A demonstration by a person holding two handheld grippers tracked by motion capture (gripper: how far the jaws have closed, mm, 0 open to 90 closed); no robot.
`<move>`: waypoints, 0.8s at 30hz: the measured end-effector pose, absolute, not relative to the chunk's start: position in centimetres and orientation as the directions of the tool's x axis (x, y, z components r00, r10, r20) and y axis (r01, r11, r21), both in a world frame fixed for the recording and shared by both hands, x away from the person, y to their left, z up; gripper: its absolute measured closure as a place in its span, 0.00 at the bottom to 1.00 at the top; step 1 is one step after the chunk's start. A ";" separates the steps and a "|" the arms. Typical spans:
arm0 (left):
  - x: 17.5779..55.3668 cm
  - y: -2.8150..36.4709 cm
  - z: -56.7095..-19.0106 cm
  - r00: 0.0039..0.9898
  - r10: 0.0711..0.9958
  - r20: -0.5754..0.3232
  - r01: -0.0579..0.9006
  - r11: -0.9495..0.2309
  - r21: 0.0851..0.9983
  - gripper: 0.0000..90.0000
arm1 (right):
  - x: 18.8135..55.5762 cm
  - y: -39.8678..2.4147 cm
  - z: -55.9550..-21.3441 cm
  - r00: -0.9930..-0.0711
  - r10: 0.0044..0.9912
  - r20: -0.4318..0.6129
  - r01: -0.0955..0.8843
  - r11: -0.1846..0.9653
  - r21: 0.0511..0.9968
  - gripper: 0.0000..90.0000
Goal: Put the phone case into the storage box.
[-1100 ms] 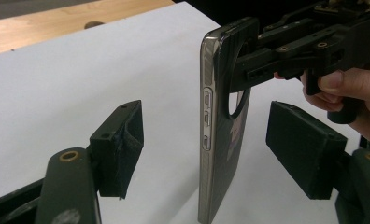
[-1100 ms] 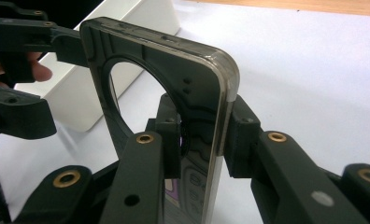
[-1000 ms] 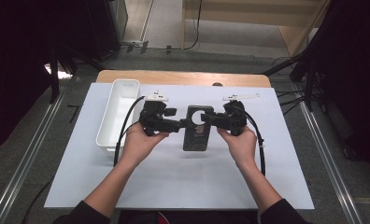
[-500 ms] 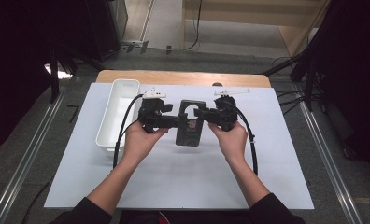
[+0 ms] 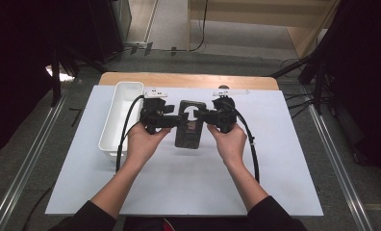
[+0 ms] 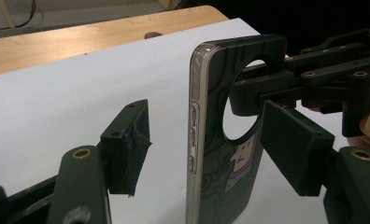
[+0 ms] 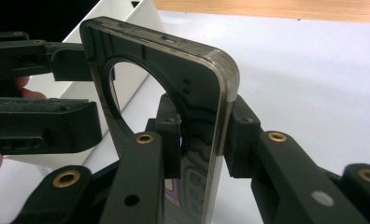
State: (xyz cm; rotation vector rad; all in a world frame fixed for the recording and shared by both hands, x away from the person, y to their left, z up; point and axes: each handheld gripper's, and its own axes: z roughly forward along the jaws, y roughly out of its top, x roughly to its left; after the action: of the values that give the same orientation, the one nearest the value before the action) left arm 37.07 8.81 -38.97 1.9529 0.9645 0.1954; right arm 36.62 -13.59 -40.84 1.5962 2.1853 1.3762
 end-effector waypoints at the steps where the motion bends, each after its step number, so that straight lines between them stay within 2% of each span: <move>1: 37.1 8.7 -39.0 0.681 0.697 -0.226 0.547 -0.278 0.789 0.37 | 36.6 -13.5 -40.9 -0.449 0.799 0.401 0.704 0.040 0.710 0.78; 9: 37.2 8.5 -39.2 0.665 0.719 -0.204 0.550 -0.286 0.785 0.40 | 36.5 -13.5 -41.0 -0.446 0.804 0.393 0.704 0.043 0.709 0.78; 19: 37.1 8.3 -39.2 0.651 0.736 -0.188 0.553 -0.289 0.782 0.54 | 36.1 -13.4 -40.8 -0.443 0.813 0.379 0.699 0.048 0.713 0.78; 24: 37.0 8.3 -39.1 0.648 0.739 -0.183 0.546 -0.283 0.789 0.54 | 36.1 -13.5 -40.7 -0.437 0.816 0.379 0.699 0.042 0.714 0.78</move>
State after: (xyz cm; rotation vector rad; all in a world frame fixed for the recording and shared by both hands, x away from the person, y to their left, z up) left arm 37.00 8.25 -39.10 1.9698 1.0054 0.2721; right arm 36.07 -13.50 -40.72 1.5899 2.1701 1.3539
